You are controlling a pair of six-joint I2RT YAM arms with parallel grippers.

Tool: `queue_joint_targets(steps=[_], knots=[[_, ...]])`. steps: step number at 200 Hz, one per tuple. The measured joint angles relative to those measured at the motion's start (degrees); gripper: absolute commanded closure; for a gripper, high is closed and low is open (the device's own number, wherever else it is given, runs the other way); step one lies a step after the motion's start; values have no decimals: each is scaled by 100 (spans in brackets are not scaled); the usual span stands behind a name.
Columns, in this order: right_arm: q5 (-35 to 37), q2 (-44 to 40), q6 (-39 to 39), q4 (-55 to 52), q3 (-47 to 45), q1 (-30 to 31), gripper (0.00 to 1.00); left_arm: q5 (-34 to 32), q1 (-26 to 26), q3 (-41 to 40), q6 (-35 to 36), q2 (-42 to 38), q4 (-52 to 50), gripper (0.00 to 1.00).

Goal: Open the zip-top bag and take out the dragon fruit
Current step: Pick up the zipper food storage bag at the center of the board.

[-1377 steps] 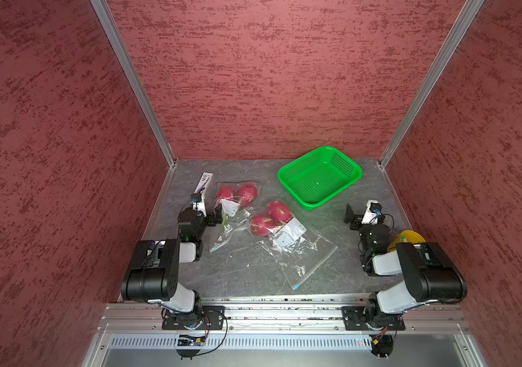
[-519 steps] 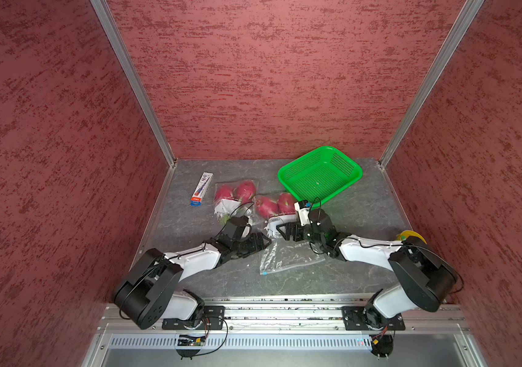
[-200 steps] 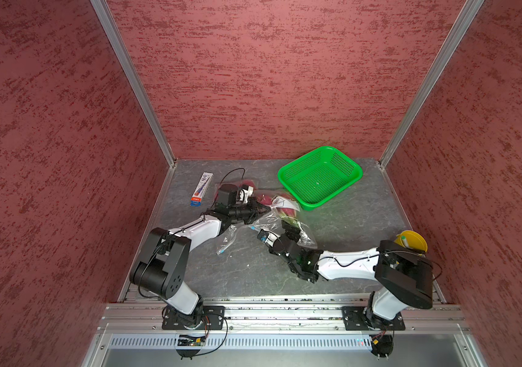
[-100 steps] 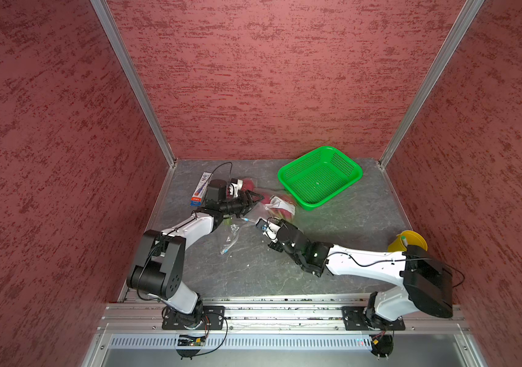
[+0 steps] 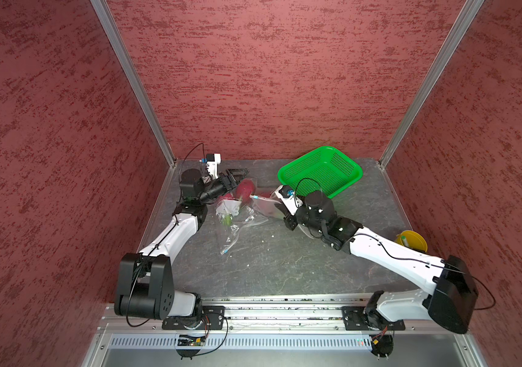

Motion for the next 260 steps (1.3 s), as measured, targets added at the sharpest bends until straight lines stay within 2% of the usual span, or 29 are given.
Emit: queue_joint_targets(steps=[27, 68, 89, 123, 177, 219, 260], knots=[[-505, 0, 133, -79, 94, -256, 100, 367, -2, -4, -208, 304, 1259, 24], [-1266, 42, 511, -149, 164, -638, 100, 883, -92, -15, -1054, 1228, 3458, 24], [-1462, 42, 638, -153, 212, -769, 100, 1043, -251, -15, -1307, 1537, 4054, 25], [-1596, 42, 809, -155, 245, -955, 100, 1196, -531, -17, -1346, 1572, 4518, 26], [-1593, 42, 1071, -109, 245, -1178, 100, 1193, -658, -273, -1349, 1471, 4723, 31], [-1596, 42, 1178, -66, 245, -1233, 100, 1161, -693, -337, -1325, 1399, 4734, 47], [-1593, 42, 1204, -63, 243, -1239, 100, 1163, -763, -304, -1338, 1399, 4747, 46]])
